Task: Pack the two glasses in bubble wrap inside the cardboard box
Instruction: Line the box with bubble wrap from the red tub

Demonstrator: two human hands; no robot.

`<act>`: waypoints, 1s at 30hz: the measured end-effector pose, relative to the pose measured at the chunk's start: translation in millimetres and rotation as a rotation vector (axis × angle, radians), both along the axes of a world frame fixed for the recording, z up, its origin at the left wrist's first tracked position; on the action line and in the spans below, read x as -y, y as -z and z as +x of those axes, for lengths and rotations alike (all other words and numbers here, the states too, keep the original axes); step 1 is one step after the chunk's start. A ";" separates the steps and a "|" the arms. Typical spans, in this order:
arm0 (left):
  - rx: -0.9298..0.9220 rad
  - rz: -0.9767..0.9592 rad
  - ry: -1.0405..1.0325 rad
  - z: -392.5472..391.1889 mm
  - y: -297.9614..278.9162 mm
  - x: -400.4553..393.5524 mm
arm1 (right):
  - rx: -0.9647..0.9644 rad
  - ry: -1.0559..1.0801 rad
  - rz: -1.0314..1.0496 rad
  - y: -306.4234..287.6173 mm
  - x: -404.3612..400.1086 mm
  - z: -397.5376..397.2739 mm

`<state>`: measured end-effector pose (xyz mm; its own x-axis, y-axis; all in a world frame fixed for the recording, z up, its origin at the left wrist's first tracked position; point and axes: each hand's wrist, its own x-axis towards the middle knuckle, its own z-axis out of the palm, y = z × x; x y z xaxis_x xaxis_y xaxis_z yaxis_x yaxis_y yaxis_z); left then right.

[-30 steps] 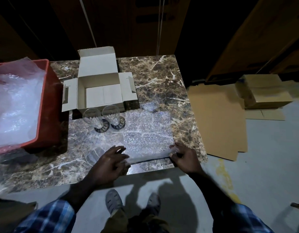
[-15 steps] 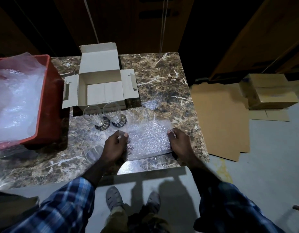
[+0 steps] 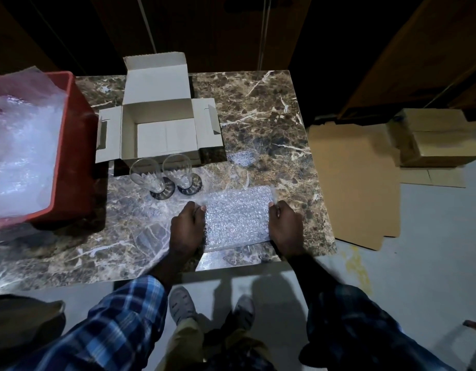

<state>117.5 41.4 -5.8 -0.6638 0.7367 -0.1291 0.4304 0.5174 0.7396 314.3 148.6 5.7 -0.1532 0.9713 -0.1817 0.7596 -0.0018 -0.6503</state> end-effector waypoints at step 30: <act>-0.608 -0.061 0.500 33.5 22.4 3.0 | 0.369 -0.660 0.255 45.5 25.1 -36.1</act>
